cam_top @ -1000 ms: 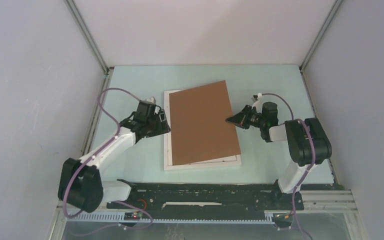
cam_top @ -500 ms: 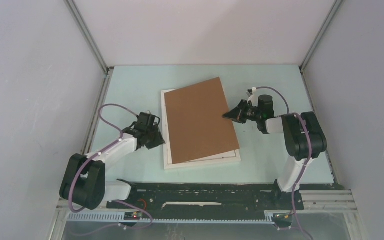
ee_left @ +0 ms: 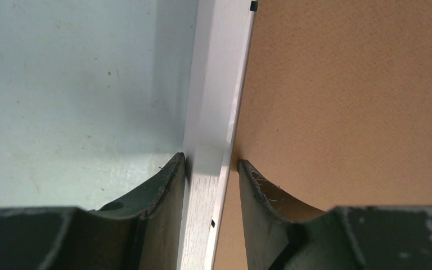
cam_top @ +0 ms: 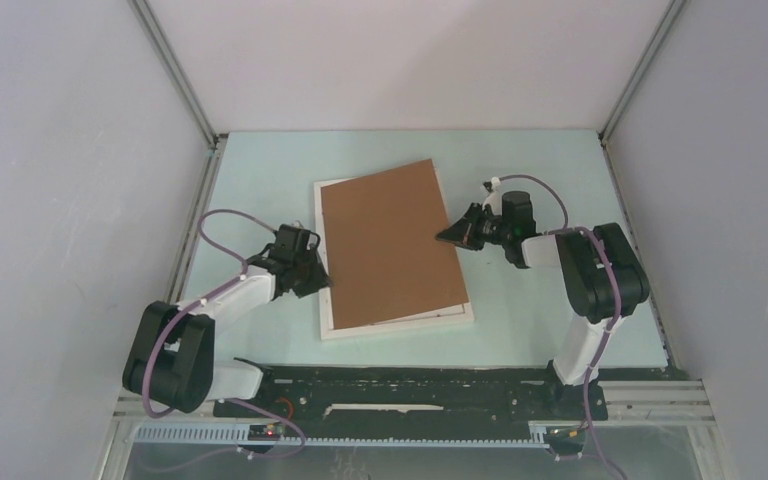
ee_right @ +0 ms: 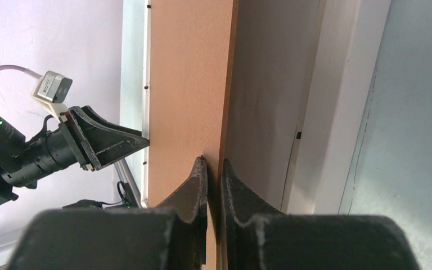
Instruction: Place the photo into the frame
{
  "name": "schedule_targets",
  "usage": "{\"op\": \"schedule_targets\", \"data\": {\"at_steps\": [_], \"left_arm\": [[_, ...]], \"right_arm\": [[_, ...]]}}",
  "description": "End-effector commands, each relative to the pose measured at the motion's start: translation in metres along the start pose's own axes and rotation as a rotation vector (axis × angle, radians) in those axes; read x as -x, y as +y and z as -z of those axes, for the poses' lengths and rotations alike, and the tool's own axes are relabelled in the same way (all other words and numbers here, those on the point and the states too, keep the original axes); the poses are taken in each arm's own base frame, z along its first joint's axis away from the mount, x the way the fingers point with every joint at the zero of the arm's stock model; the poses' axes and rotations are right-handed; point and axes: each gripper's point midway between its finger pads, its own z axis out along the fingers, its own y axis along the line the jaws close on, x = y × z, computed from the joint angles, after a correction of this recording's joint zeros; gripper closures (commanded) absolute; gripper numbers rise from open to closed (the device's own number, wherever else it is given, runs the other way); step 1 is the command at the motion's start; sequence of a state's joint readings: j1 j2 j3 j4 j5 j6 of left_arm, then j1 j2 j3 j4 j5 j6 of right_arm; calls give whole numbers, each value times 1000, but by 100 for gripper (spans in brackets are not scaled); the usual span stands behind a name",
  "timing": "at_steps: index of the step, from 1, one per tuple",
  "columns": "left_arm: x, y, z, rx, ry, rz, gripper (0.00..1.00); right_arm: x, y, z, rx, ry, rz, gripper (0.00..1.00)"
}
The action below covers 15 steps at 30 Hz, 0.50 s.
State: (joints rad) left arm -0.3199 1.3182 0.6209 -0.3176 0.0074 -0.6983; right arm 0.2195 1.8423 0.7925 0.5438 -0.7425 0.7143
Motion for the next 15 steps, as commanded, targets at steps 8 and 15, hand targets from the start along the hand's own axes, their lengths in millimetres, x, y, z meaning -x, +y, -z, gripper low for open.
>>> {"op": "schedule_targets", "data": {"at_steps": [8,15], "left_arm": [[20,-4,20,-100,-78,73,62],[26,14,25,-107,-119,184,47]], "right_arm": [[-4,-1,-10,-169,59,184,83],[-6,-16,-10,-363,108,225,65]]}}
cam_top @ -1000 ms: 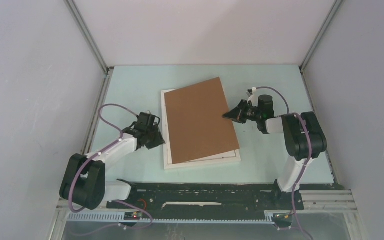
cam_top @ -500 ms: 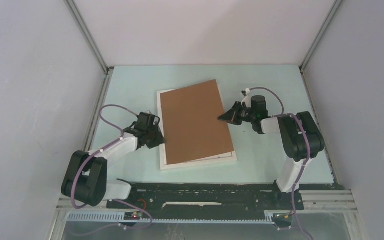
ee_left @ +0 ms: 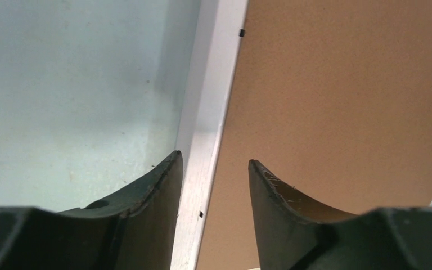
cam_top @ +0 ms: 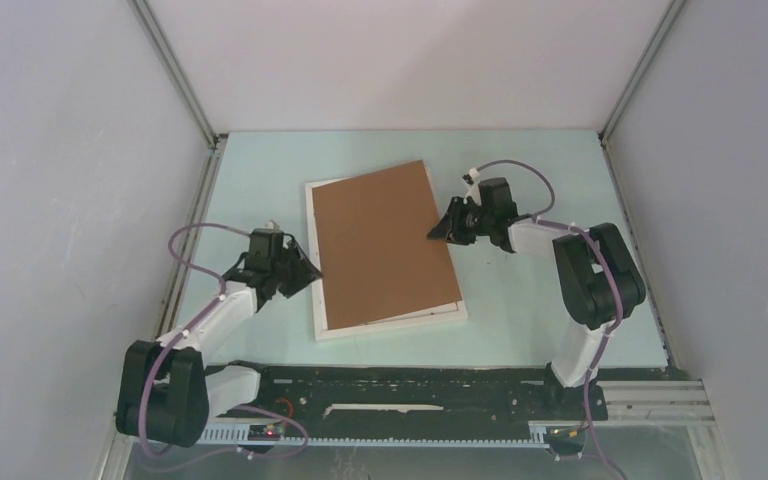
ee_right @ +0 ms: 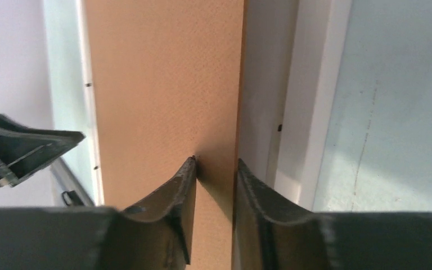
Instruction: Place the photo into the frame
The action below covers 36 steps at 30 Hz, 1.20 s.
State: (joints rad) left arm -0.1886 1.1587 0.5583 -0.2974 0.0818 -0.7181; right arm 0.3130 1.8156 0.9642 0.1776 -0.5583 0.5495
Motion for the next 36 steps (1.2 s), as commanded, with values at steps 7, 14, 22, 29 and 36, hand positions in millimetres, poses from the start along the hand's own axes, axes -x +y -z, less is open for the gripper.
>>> {"op": "schedule_targets", "data": {"at_steps": [7,14,22,29,36], "left_arm": [[-1,19,-7,8,-7,109,40],[-6,14,-12,-33,17,116,39],[-9,-11,-18,-154,69,95,38],[0,-43,-8,-256,50,46,37],[-4,-15,-9,-145,29,65,36]], "right_arm": [[-11,-22,6,-254,115,168,42],[-14,-12,13,-237,149,205,33],[-35,15,-8,-227,194,358,26],[-32,13,-8,-345,176,480,12],[-13,9,1,-522,145,588,1]]}}
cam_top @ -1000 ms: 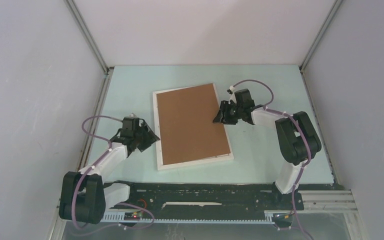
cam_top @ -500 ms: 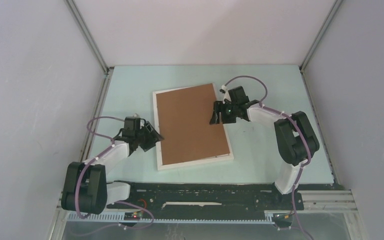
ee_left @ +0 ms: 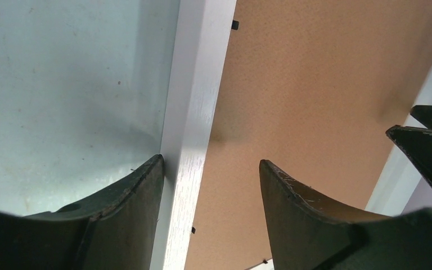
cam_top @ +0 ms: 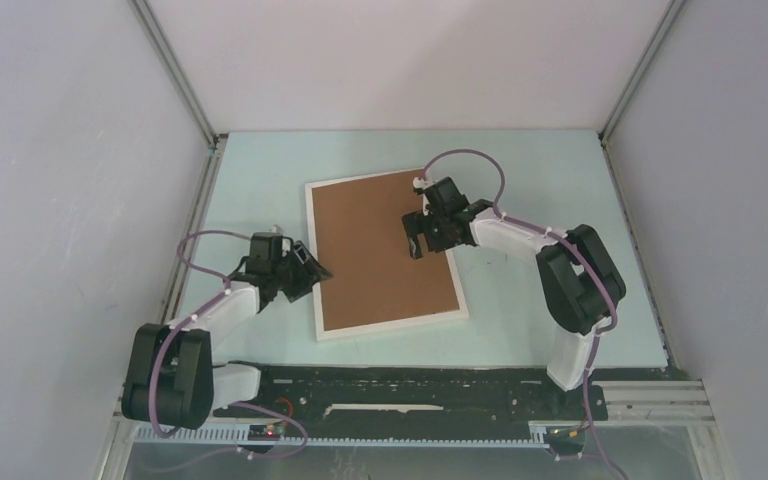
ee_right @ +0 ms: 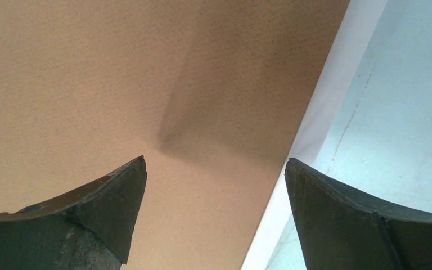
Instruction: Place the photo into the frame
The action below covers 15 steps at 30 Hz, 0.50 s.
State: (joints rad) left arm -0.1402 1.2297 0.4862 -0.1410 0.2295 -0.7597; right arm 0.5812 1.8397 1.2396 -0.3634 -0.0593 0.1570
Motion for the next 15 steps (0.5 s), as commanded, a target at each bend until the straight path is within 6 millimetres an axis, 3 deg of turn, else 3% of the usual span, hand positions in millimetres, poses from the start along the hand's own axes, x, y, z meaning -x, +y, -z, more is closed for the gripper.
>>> {"op": "schedule_targets", "data": {"at_steps": [1,6,10,15], "left_arm": [[8,-9,7,-35,-34,-12,35],[9,-3,9,-13,-39,-18,35],[11,-2,11,-1,-50,-24,35],[14,-4,11,-4,-46,-30,34]], "right_arm": [[17,-8,12,-135,-24,88,0],[19,-6,23,-171,-15,78,0],[30,-8,44,-205,-44,32,0],[39,-6,50,49,-71,-142,0]]}}
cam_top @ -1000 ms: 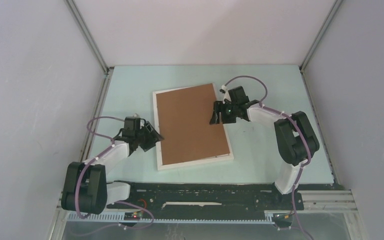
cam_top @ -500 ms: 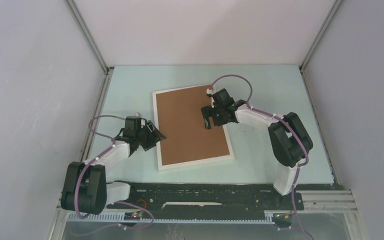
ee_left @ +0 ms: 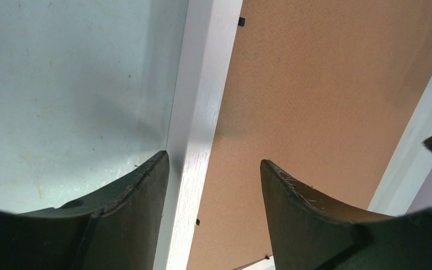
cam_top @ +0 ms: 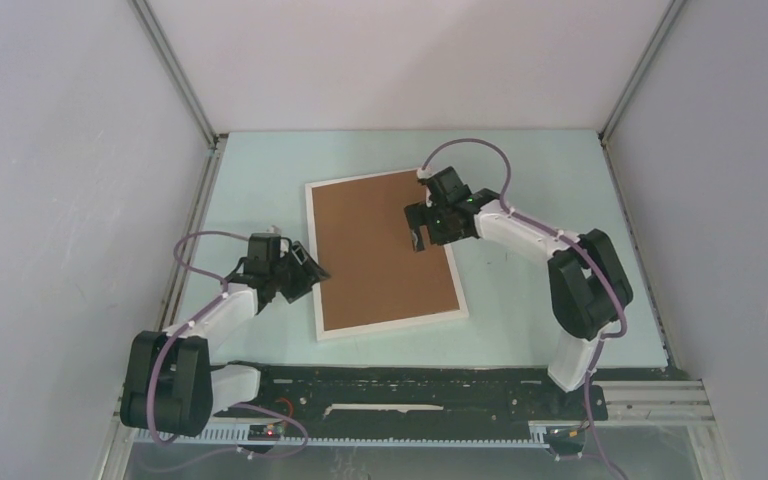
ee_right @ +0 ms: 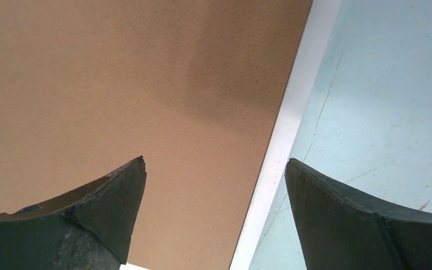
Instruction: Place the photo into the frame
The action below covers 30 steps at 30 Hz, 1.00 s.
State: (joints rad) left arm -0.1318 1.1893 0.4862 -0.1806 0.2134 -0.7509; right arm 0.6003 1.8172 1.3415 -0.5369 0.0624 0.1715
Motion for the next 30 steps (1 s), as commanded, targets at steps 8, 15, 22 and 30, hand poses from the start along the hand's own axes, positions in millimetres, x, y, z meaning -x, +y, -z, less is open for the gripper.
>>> {"op": "schedule_targets", "data": {"at_steps": [8,15,22,30], "left_arm": [[8,-8,2,-31,-14,-26,34],[7,-12,-3,-47,8,-22,34],[8,-13,-2,-50,8,-26,34],[6,-11,-2,-46,11,-24,34]], "right_arm": [[36,5,-5,368,-93,-205,7],[35,15,-32,406,-57,-241,17],[28,29,-26,434,-35,-218,16],[29,10,2,399,-59,-233,15]]}}
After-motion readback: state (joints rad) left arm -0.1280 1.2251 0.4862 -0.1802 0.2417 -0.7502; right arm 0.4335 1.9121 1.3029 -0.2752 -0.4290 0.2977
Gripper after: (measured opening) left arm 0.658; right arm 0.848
